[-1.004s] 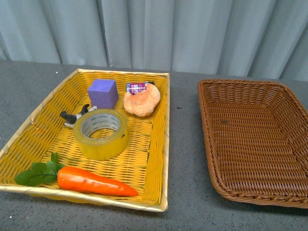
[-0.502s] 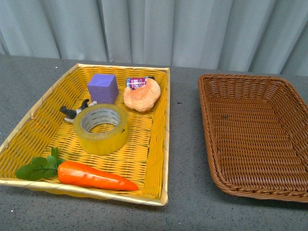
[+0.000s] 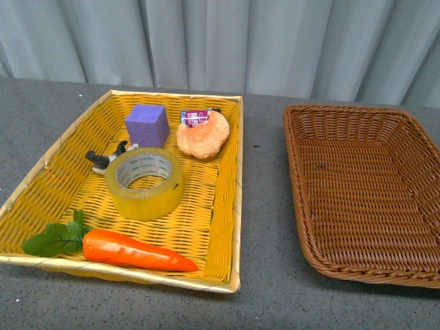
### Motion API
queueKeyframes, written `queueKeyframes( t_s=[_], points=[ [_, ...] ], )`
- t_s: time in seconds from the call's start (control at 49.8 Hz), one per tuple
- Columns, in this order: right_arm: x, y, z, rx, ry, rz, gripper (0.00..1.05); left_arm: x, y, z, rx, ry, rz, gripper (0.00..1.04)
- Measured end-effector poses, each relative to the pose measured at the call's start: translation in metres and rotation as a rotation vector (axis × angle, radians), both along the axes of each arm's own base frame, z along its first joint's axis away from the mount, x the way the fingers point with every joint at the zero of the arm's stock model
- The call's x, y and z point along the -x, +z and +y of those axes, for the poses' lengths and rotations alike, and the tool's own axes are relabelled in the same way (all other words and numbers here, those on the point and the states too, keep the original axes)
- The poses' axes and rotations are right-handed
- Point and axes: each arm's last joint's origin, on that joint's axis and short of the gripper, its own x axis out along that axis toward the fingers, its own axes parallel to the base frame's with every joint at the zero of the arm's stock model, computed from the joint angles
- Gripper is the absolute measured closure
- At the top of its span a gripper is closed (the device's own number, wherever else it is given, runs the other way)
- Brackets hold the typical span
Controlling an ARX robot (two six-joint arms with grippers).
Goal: Move tape to another basket
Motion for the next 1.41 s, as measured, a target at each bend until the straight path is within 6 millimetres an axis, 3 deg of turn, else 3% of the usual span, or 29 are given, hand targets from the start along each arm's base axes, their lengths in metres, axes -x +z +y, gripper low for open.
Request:
queueKeyframes(
  t_s=[1.165,1.286,1.406],
  points=[
    [0.0,0.0,0.0,0.0,0.0,0.0,0.09,0.0,0.0,0.0,0.0,0.001,0.0,0.07],
    [0.0,0.0,0.0,0.0,0.0,0.0,0.09,-0.004,-0.007,0.0,0.068,0.164,0.197,0.07],
    [0.0,0.0,0.0,0.0,0.0,-0.001,0.09,-0.017,-0.013,-0.003,0.107,0.152,0.29,0.07]
  ],
)
